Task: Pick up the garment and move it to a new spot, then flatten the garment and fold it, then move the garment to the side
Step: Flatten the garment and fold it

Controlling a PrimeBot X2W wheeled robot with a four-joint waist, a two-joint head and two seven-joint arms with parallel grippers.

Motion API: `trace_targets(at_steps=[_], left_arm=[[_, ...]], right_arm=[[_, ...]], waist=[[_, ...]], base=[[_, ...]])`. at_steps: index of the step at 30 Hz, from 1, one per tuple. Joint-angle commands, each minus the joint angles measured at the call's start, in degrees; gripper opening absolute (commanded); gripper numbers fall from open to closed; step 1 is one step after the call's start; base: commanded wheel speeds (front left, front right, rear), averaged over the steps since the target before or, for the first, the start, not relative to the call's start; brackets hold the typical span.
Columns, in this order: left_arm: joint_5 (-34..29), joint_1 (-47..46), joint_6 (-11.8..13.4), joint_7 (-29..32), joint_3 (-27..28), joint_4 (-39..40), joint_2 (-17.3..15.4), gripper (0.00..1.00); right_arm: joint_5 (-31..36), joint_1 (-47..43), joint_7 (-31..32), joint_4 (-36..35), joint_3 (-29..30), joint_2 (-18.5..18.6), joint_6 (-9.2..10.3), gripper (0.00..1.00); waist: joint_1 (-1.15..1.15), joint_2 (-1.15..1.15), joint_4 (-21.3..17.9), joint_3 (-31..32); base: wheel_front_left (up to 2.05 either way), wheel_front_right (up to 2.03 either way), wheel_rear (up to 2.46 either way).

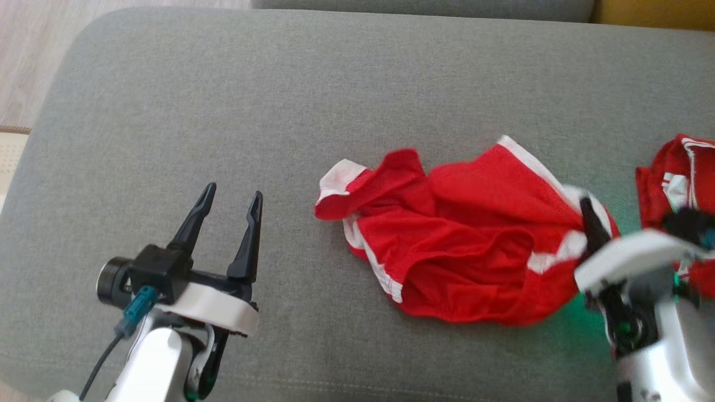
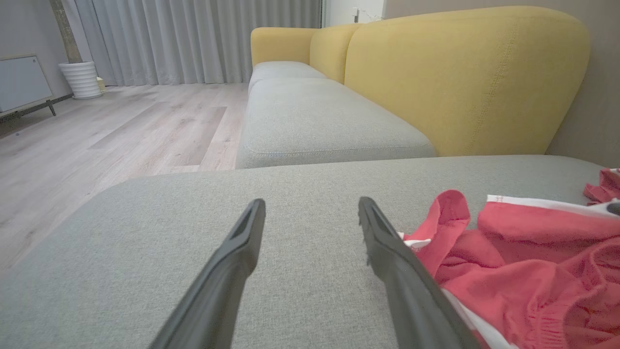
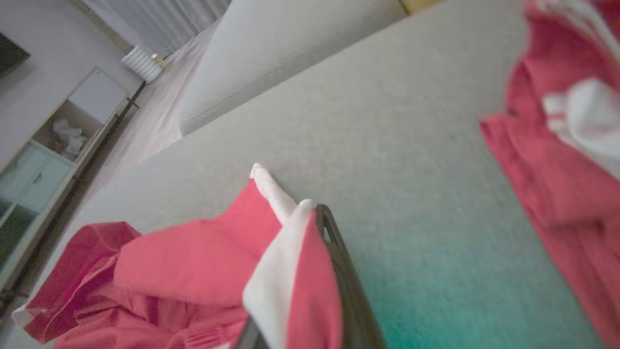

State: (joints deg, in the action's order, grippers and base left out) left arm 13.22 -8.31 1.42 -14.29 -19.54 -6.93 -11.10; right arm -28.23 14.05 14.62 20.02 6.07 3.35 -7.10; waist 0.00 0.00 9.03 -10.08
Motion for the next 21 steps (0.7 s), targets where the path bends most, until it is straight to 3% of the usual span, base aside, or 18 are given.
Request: trace_targets(at_steps=[1, 3, 4, 5, 6, 9, 13, 21], left_arm=[[-0.4, -2.0, -0.2, -0.7, 2.6, 2.0, -0.6, 1.0], [-0.5, -1.8, -0.3, -0.7, 2.8, 2.1, -0.5, 1.0], [-0.6, -1.7, -0.4, -0.7, 2.9, 2.1, -0.5, 1.0], [-0.7, -1.6, -0.4, -0.7, 3.0, 2.0, -0.5, 1.0], [-0.7, -1.6, -0.5, -0.7, 3.1, 2.1, -0.4, 1.0], [-0.9, -1.2, -0.4, -0.7, 3.6, 2.1, -0.5, 1.0], [-1.2, -0.4, -0.1, -0.7, 4.4, 2.5, -0.6, 1.0], [-1.6, 1.8, 0.9, -0.7, 5.4, 3.0, -0.7, 1.0]], right_arm=[[-1.7, 0.2, -1.8, -0.6, -0.8, -0.4, -0.39, 0.0], [-3.9, -0.9, -4.2, 1.7, -0.5, -0.5, -0.39, 0.0], [-4.2, -1.2, -5.5, 2.9, -0.5, -0.5, -0.39, 0.25], [-4.5, -1.4, -6.7, 4.0, -0.6, -0.5, -0.39, 0.91], [-4.2, -1.5, -8.0, 4.7, -0.8, -0.5, -0.39, 1.0], [-3.1, -1.1, -13.7, 4.0, -1.6, -0.5, -0.39, 1.0], [3.8, -1.6, -19.9, -1.2, -2.3, -0.5, -0.39, 1.0], [17.3, -6.1, -20.4, -14.6, -3.9, -0.2, -0.39, 1.0]], waist=[[0.0, 0.0, -0.1, 0.0], [0.0, 0.0, -0.4, 0.0], [0.0, 0.0, -0.5, 0.0], [0.0, 0.0, -0.5, 0.0], [0.0, 0.0, -0.7, 0.0], [0.0, 0.0, -1.1, 0.2], [0.0, 0.0, -1.8, 1.1], [0.0, 0.0, -2.5, 3.8]], base=[[0.0, 0.0, 0.0], [0.0, 0.0, 0.0], [0.0, 0.0, 0.0], [0.0, 0.0, 0.0], [0.0, 0.0, 0.0], [0.0, 0.0, 0.0], [0.0, 0.0, 0.0], [0.0, 0.0, 0.0]])
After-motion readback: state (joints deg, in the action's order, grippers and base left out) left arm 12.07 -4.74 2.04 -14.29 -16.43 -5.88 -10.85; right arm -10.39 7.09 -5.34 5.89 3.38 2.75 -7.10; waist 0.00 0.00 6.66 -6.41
